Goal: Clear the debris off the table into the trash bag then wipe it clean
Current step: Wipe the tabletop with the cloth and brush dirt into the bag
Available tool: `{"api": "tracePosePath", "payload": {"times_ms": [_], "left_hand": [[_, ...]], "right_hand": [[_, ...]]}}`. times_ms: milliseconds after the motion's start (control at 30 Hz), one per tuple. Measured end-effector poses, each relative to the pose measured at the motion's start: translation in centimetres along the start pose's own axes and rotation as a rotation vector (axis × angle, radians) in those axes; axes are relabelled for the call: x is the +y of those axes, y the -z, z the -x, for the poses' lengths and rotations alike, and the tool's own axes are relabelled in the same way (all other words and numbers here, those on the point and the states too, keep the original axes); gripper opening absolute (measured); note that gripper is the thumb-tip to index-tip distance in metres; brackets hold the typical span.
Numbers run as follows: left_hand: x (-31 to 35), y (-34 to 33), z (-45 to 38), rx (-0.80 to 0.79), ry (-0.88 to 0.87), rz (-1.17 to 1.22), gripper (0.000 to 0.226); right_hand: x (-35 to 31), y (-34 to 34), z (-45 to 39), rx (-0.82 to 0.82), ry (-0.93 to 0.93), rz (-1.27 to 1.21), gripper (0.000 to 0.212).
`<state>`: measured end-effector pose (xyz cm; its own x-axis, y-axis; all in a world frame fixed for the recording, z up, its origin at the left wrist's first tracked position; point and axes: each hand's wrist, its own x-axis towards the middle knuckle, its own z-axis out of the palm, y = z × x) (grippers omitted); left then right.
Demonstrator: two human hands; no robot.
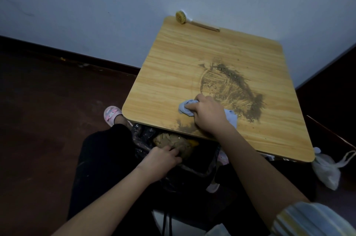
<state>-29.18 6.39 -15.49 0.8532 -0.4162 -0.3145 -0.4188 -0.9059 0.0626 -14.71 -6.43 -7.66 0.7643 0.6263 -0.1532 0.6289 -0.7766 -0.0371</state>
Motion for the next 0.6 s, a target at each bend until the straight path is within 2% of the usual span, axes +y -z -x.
{"api": "tracePosePath", "payload": {"times_ms": [300,600], "left_hand": [[0.3,0.0,0.1,-0.015,0.017,0.005,0.038],[1.0,0.8,0.0,0.014,0.022,-0.014,0.036]], "right_hand": [[-0.1,0.0,0.7,-0.026,0.026,0.098,0.035],[0.1,-0.2,1.7,-0.007,0.072,0.070,0.034]]}}
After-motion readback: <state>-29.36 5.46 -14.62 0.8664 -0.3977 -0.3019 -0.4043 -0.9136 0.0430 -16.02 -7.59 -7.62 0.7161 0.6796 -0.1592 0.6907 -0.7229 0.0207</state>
